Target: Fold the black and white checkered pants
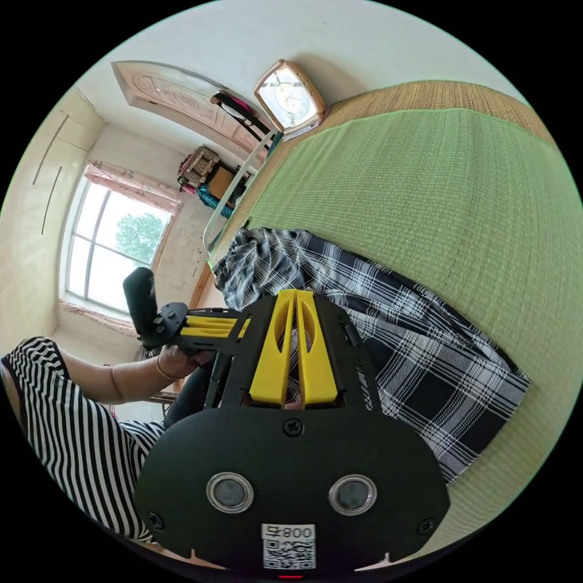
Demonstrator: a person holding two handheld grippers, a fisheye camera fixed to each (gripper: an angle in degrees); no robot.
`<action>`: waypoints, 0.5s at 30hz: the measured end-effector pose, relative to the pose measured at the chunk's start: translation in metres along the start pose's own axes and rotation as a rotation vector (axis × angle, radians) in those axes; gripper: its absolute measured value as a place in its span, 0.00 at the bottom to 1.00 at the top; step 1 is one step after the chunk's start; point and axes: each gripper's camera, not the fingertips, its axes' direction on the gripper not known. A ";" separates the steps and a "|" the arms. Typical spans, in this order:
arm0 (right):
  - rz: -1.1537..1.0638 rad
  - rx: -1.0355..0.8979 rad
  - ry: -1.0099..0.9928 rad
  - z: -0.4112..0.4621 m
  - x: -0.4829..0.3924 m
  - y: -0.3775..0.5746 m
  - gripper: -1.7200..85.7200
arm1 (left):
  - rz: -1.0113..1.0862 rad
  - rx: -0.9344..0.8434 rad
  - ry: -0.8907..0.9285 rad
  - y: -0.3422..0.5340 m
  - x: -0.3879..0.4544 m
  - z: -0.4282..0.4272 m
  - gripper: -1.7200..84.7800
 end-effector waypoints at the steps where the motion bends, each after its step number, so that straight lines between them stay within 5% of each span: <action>1: -0.009 -0.011 -0.016 -0.001 0.000 0.003 0.02 | 0.003 -0.002 -0.008 -0.002 0.002 0.004 0.03; 12: 0.026 -0.145 0.046 0.033 0.015 -0.010 0.02 | -0.005 0.083 -0.007 0.000 0.024 0.020 0.02; 15: 0.049 -0.143 0.044 0.030 0.020 -0.009 0.02 | 0.063 -0.038 0.031 0.000 0.040 0.048 0.02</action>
